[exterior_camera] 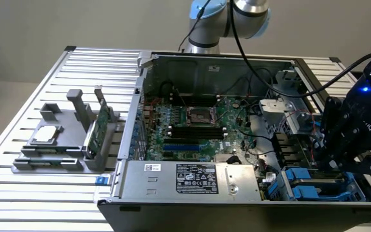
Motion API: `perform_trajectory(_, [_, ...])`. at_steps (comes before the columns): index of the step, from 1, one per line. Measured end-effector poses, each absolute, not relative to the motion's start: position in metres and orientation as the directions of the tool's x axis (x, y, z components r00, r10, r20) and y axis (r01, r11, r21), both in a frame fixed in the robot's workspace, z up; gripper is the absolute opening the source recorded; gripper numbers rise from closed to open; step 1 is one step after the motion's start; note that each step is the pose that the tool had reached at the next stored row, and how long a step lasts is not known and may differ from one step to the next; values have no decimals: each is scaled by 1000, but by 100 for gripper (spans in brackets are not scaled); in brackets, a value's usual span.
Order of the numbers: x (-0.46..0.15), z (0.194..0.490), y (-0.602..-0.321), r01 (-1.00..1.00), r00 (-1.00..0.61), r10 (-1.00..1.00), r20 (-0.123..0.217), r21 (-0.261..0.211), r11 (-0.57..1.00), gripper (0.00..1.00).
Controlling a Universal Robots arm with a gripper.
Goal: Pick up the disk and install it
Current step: 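Insert the second disk wire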
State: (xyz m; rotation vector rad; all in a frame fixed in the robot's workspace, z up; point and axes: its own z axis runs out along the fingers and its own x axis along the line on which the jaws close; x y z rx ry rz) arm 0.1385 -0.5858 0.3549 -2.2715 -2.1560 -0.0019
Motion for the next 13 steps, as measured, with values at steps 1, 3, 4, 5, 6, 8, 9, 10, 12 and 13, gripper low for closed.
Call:
perform_trajectory(1, [138, 355, -586, 999, 52, 999, 8, -6, -52, 25])
perform_trajectory(3, [138, 355, -586, 999, 52, 999, 8, -6, -52, 25])
perform_trajectory(4, [139, 355, -586, 999, 52, 999, 8, -6, -52, 25])
perform_trajectory(5, [139, 355, -586, 999, 52, 999, 8, -6, -52, 25])
perform_trajectory(6, [138, 355, -586, 999, 52, 999, 8, -6, -52, 25])
perform_trajectory(8, [139, 355, -586, 999, 52, 999, 7, -6, -52, 25])
perform_trajectory(9, [139, 355, -586, 999, 52, 999, 7, -6, -52, 25])
perform_trajectory(10, [139, 355, -586, 999, 52, 999, 8, -6, -52, 25])
perform_trajectory(12, [139, 355, -586, 999, 52, 999, 14, -7, -52, 25])
perform_trajectory(13, [139, 355, -586, 999, 52, 998, 16, -7, -52, 25])
